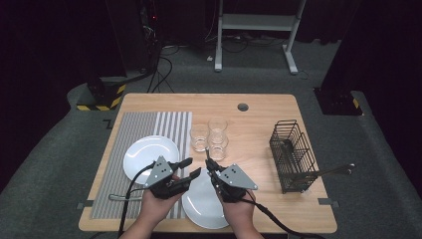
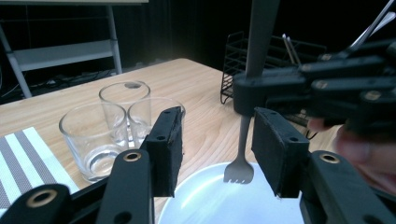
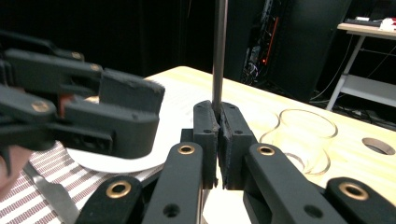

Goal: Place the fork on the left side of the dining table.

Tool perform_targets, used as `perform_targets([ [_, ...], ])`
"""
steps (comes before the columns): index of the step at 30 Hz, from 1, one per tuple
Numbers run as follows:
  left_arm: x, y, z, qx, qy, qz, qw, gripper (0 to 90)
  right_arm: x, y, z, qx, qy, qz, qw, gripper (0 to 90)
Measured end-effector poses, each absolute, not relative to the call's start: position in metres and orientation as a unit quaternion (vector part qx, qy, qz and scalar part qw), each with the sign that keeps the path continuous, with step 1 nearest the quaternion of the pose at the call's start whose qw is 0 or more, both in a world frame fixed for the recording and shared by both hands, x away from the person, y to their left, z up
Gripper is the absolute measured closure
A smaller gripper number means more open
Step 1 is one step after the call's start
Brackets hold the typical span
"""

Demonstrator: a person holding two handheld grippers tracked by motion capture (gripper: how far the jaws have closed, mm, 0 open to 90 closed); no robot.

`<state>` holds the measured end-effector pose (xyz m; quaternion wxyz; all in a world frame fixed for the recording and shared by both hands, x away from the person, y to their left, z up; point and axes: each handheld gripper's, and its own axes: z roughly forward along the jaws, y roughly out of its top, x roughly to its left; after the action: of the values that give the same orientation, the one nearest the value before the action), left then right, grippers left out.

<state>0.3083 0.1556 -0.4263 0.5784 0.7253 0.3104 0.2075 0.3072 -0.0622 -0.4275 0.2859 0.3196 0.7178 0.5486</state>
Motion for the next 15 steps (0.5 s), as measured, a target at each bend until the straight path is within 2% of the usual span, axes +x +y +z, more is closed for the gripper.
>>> perform_targets([
  [15,0.31,0.149,-0.404,0.722,0.297,0.211,0.588,51.5,0.308,-0.062,-0.431,0.319,0.72,0.545,0.287,86.5],
])
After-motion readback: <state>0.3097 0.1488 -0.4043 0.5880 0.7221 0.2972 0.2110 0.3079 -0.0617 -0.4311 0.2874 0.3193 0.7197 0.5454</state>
